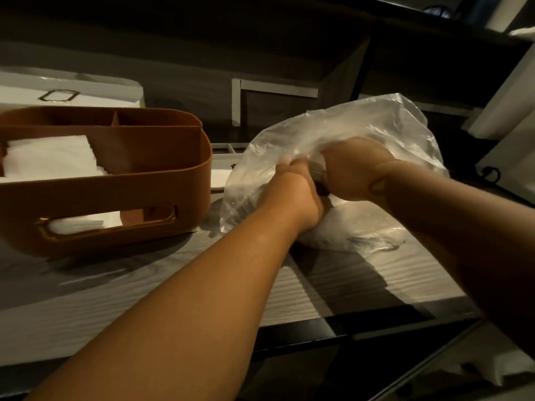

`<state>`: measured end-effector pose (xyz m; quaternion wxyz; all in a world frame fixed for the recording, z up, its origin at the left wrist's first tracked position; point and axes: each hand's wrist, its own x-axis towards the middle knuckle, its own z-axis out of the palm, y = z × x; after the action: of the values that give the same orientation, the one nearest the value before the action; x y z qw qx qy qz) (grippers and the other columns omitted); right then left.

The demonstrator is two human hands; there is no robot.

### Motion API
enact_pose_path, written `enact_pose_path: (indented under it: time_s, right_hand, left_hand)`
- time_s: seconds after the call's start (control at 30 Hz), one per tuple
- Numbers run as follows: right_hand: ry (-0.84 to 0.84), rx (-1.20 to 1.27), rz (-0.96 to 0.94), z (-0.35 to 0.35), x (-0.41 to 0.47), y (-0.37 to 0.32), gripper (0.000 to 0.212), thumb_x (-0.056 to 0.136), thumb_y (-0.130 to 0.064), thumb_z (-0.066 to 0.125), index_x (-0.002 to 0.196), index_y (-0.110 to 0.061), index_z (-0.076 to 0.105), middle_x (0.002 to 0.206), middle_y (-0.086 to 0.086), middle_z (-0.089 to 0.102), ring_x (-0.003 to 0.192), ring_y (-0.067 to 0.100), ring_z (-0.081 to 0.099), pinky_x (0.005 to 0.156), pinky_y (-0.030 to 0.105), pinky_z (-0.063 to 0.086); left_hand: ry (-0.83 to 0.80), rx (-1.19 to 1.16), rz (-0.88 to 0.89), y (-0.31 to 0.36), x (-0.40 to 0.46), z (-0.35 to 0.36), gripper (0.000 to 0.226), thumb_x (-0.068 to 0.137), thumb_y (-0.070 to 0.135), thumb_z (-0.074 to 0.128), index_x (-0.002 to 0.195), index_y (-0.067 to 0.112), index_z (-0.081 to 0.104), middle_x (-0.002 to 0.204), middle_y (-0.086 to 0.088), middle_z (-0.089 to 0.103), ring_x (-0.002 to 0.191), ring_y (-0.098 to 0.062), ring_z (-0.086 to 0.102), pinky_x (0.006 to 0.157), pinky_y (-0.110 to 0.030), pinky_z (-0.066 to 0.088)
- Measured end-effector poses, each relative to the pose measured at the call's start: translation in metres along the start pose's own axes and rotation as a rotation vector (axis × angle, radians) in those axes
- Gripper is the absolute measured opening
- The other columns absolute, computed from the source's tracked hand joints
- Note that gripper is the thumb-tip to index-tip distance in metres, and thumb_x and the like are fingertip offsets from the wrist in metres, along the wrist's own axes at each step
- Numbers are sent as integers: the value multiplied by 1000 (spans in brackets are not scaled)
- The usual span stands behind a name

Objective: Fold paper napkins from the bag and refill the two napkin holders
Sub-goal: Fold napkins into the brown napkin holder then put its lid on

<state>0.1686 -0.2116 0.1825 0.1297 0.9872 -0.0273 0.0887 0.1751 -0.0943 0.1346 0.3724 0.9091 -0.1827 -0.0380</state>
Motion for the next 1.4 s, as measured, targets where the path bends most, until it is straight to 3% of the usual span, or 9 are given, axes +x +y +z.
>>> enact_pose_path:
  time_s: [0.13, 0.3, 0.53, 0.73, 0.9, 1.0, 1.1, 1.27, 1.4]
  right_hand:
    - [85, 345, 12, -24, -27, 2, 42, 90, -24, 67, 131, -25, 57, 106, -4, 56, 95, 17, 51, 77, 28, 38]
    - [115, 639, 90, -38, -42, 15, 34, 89, -17, 69, 121, -26, 63, 96, -9, 59, 91, 13, 55, 64, 19, 39]
    - [18, 510, -146, -22, -62, 0, 35, 97, -29, 63, 132, -34, 58, 107, -16, 59, 99, 10, 59, 77, 21, 42]
    - [-31, 545, -175, -24, -65, 0, 18, 102, -18, 51, 105, -31, 64, 86, -12, 63, 78, 12, 58, 62, 20, 39]
    - [21, 484, -185, -21, -69, -9, 21, 101, -23, 53, 116, -27, 67, 105, -5, 67, 90, 14, 60, 70, 17, 43]
    - [10, 457, -216, -20, -70, -15, 18, 98, -40, 57, 113, -33, 65, 107, -11, 67, 90, 12, 60, 73, 24, 45]
    - [-58, 393, -251, -19, -73, -22, 36, 93, -59, 57, 116, -34, 65, 110, -19, 64, 92, 7, 61, 79, 28, 53]
    - [40, 369, -205, -12, -78, -30, 27, 99, -35, 55, 122, -30, 67, 116, -7, 65, 98, 17, 61, 86, 33, 55]
    - [98, 466, -74, -21, -80, -31, 37, 99, -17, 54, 133, -30, 59, 122, -3, 66, 97, 17, 59, 80, 26, 50]
  left_hand:
    - [181, -61, 135, -4, -7, -7, 58, 96, 11, 59, 148, 11, 33, 152, -12, 29, 132, -35, 44, 107, -43, 42]
    - [161, -283, 168, -3, -26, -24, 94, 78, 35, 83, 153, 31, 25, 156, 3, 36, 143, -25, 34, 114, -52, 37]
    - [95, -178, 152, -4, -43, -21, 78, 89, 24, 74, 150, 36, 27, 148, -1, 43, 135, -28, 44, 109, -52, 43]
    - [-20, -74, 199, -9, -58, -42, 84, 82, 11, 77, 149, 35, 31, 152, -1, 38, 133, -28, 45, 101, -43, 50]
    - [-107, -93, 199, -16, -70, -56, 85, 81, 14, 78, 152, 29, 33, 150, -2, 45, 128, -23, 50, 94, -33, 53]
    - [-108, -99, 177, -19, -77, -61, 79, 87, 12, 71, 153, 28, 31, 148, -4, 47, 124, -22, 53, 96, -34, 53]
    - [-90, -74, 139, -25, -82, -59, 75, 90, 10, 66, 153, 28, 30, 142, -6, 52, 112, -19, 58, 93, -36, 56]
    - [-89, -95, 99, -36, -90, -52, 75, 91, 7, 63, 154, 27, 28, 150, -5, 47, 128, -25, 53, 99, -39, 54]
    - [-46, -167, 117, -37, -97, -55, 79, 91, 12, 66, 155, 30, 25, 154, -3, 41, 134, -24, 47, 104, -41, 50]
